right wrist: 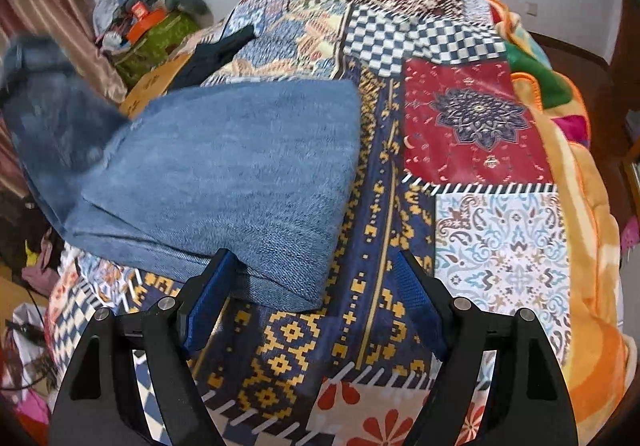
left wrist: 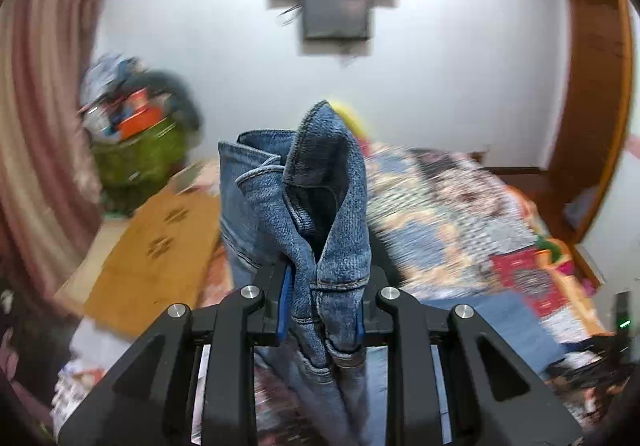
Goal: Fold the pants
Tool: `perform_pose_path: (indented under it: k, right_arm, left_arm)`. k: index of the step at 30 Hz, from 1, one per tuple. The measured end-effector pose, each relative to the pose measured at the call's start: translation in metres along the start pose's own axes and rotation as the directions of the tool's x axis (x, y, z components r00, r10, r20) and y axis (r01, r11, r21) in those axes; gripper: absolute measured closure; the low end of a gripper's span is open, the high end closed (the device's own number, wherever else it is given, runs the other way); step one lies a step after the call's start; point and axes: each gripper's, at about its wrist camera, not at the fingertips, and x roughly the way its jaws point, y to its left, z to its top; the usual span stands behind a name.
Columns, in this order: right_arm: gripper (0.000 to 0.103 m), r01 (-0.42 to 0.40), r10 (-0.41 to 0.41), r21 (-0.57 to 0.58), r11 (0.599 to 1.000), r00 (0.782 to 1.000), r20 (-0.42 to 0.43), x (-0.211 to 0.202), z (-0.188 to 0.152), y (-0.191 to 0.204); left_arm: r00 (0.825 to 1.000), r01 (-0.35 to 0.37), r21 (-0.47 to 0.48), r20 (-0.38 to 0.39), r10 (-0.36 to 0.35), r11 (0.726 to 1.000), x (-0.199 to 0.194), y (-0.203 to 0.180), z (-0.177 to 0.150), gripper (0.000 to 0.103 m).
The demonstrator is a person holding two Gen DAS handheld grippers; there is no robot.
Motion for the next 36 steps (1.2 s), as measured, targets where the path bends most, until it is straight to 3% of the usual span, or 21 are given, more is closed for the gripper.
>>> perform_pose_path:
  k: [4, 8, 13, 16, 19, 24, 25, 28, 29, 31, 36]
  right_arm:
    - [0.025, -0.027, 0.027, 0.007, 1.000, 1.000, 0.011, 0.000, -0.003, -0.003]
    - [0.025, -0.053, 0.053, 0.034, 0.998, 0.999, 0.008, 0.001, -0.005, -0.007]
    - [0.025, -0.030, 0.029, 0.005, 1.000, 0.999, 0.014, -0.006, -0.008, -0.001]
    - [0.025, -0.033, 0.033, -0.001, 0.999, 0.999, 0.013, -0.010, -0.010, 0.001]
    - [0.025, -0.025, 0.025, -0.002, 1.000, 1.000, 0.013, -0.011, -0.012, 0.000]
    - [0.025, -0.023, 0.023, 0.016, 1.000, 1.000, 0.018, -0.014, -0.014, -0.001]
    - [0.025, -0.022, 0.022, 0.019, 1.000, 1.000, 0.018, -0.014, -0.014, -0.001]
    - [0.025, -0.015, 0.014, 0.017, 1.000, 1.000, 0.026, -0.017, -0.015, 0.000]
    - [0.025, -0.013, 0.013, 0.016, 1.000, 1.000, 0.029, -0.018, -0.015, 0.000]
    - [0.025, -0.011, 0.010, 0.016, 1.000, 0.999, 0.038, -0.022, -0.016, 0.000]
    - [0.025, -0.011, 0.011, 0.015, 1.000, 0.999, 0.050, -0.027, -0.016, 0.002]
  left_arm:
    - [0.990, 0.142, 0.046, 0.013, -0.143, 0.989, 0.010, -0.061, 0.013, 0.080]
    - [0.958, 0.285, 0.075, -0.050, -0.282, 0.956, 0.031, -0.116, 0.004, 0.080]
    - [0.901, 0.410, 0.085, -0.189, -0.390, 0.908, 0.060, -0.166, -0.033, 0.080]
    - [0.852, 0.472, 0.054, -0.286, -0.439, 0.880, 0.073, -0.182, -0.058, 0.080]
    - [0.833, 0.474, 0.063, -0.354, -0.425, 0.878, 0.083, -0.194, -0.075, 0.080]
    - [0.845, 0.447, 0.144, -0.393, -0.364, 0.883, 0.084, -0.213, -0.085, 0.076]
    - [0.844, 0.447, 0.158, -0.400, -0.357, 0.880, 0.082, -0.215, -0.085, 0.068]
    - [0.823, 0.474, 0.118, -0.411, -0.392, 0.872, 0.081, -0.216, -0.088, 0.017]
    - [0.824, 0.480, 0.099, -0.391, -0.410, 0.872, 0.077, -0.212, -0.086, 0.013]
    - [0.842, 0.469, 0.099, -0.350, -0.411, 0.878, 0.068, -0.207, -0.080, 0.012]
    - [0.899, 0.366, 0.114, -0.300, -0.319, 0.924, 0.073, -0.177, -0.056, 0.011]
